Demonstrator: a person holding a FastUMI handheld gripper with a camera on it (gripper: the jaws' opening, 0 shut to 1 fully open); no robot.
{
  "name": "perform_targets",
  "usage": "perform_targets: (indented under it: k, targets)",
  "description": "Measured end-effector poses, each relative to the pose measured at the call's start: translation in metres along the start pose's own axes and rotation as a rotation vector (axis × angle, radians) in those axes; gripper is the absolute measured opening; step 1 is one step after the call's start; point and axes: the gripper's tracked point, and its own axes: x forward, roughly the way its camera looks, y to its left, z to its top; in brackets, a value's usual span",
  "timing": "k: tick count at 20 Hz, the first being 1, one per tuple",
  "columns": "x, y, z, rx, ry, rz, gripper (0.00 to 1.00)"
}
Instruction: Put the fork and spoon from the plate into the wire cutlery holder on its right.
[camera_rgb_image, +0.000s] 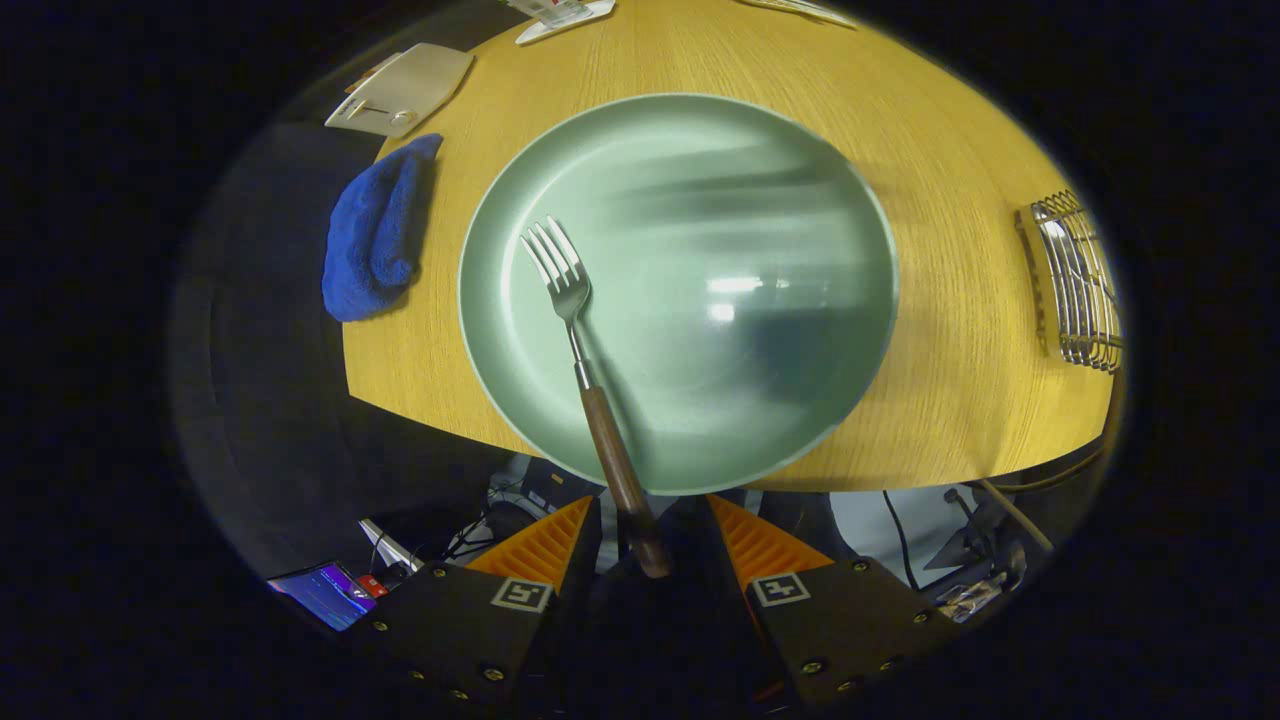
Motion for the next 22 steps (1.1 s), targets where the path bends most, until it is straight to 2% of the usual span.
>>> perform_targets:
  k: [2, 3, 4, 5, 7, 9, 15, 19, 20, 22]
  targets:
    - [-0.004, 0.005, 0.001, 0.028, 0.013, -0.017, 0.21]
    - [0.0, 0.008, 0.0, 0.019, 0.013, -0.011, 0.21]
    - [-0.002, 0.019, -0.004, 0.045, 0.024, 0.043, 0.21]
    - [-0.002, 0.023, -0.003, 0.072, 0.034, 0.066, 0.09]
    - [-0.009, 0.022, 0.003, 0.081, 0.043, 0.097, 0.09]
    - [-0.013, 0.013, 0.005, 0.045, 0.023, 0.065, 0.09]
    - [-0.029, 0.006, 0.009, -0.03, -0.026, 0.056, 0.09]
    - [-0.04, 0.006, 0.013, -0.008, -0.104, 0.104, 0.09]
    - [-0.049, 0.004, 0.024, -0.003, -0.123, 0.114, 0.02]
    - [-0.052, -0.007, 0.026, -0.004, -0.158, 0.104, 0.02]
